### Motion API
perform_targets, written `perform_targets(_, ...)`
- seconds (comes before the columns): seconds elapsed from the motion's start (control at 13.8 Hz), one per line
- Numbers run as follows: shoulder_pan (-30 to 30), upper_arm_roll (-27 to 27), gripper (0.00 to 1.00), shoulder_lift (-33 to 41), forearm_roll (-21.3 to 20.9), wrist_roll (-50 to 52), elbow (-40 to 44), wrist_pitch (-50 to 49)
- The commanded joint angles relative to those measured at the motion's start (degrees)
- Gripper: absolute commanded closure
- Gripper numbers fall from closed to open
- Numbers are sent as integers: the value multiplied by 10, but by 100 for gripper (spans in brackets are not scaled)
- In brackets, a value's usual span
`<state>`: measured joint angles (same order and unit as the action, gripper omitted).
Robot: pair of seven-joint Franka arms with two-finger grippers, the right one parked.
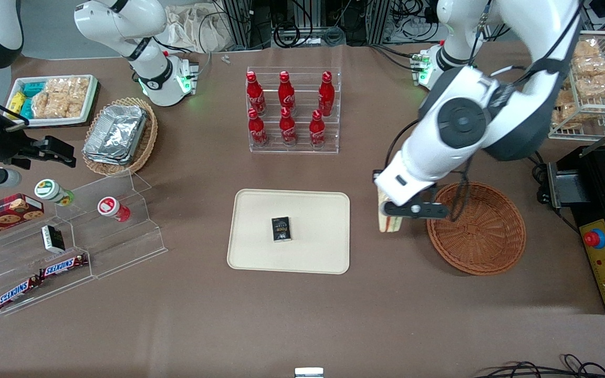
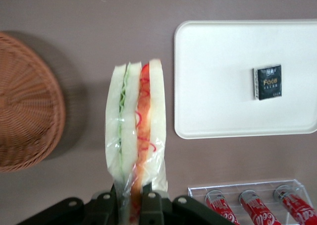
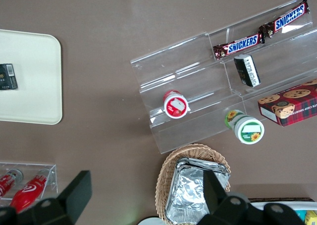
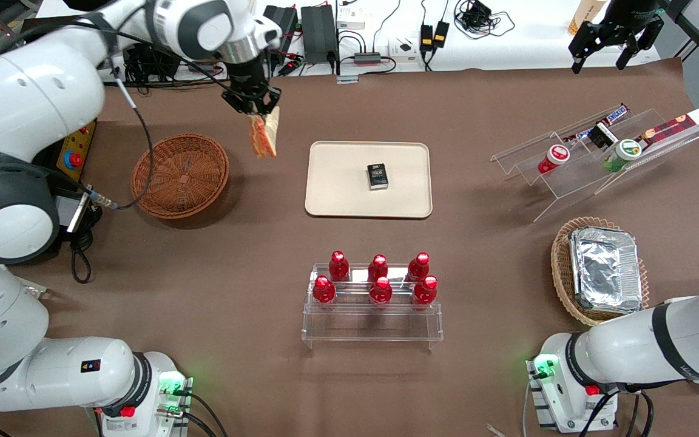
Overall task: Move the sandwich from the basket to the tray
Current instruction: 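Carry the held sandwich over to the cream tray, then lower the sandwich onto the tray beside the black packet and open the gripper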
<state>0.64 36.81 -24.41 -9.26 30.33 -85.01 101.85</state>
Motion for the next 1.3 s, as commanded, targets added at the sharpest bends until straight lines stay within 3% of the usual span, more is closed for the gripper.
perform_targets(0.0, -30, 1, 100, -60, -35, 12, 17, 26)
perform_targets(0.14, -61, -2, 100, -96, -52, 17, 17, 59)
perform_targets(0.43, -82, -1, 100, -165, -130, 75, 17, 105)
perform_targets(1.01, -122, -26, 99, -223, -141, 121, 17, 178)
perform_targets(1.09, -122, -26, 69, -222, -142, 126, 17, 177)
perform_targets(1.16, -122, -26, 21, -222, -142, 128, 17, 177)
perform_targets(1.23, -122, -26, 1, -221, -142, 136, 17, 177)
